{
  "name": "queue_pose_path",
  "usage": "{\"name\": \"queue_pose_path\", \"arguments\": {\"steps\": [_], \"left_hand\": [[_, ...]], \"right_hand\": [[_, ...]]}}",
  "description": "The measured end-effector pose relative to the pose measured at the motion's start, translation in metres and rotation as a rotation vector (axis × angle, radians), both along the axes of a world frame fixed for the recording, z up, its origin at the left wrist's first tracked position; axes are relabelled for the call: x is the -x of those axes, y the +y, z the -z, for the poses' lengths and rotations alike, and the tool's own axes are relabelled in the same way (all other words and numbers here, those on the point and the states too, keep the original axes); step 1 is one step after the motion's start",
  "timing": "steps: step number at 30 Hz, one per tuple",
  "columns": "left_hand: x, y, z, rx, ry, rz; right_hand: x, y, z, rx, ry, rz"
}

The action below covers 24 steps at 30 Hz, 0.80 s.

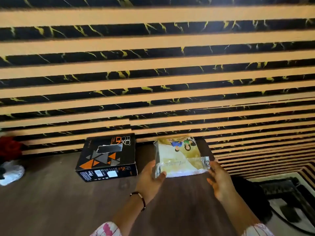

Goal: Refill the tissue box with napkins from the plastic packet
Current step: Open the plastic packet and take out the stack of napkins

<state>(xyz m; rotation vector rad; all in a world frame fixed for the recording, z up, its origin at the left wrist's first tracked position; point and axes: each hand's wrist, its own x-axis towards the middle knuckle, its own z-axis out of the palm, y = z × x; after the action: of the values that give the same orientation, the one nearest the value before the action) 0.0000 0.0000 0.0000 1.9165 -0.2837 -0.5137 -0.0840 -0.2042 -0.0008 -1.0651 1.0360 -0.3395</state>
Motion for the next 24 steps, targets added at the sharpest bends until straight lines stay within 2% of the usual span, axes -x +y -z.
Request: {"name": "queue_pose_path", "arguments": {"steps": [6,11,17,24], "left_hand": [[-0.015,-0.014,0.016,-0.108,0.041,0.066],[0.005,-0.002,0.023,-0.068,0.034,0.096],[0.053,0.045,0.022,-0.175,-0.063,0.114],[0.135,0.115,0.016,-0.210,0.036,0.108]], "right_hand": [[-0.012,0.001,0.011,0.001,-0.013,-0.094],[0.008,0.019,0.005,0.015,-0.079,-0.147],[0.062,0.054,0.020,0.126,-0.044,-0.222],[0.147,0.105,0.024,0.193,-0.004,-0.314]]}}
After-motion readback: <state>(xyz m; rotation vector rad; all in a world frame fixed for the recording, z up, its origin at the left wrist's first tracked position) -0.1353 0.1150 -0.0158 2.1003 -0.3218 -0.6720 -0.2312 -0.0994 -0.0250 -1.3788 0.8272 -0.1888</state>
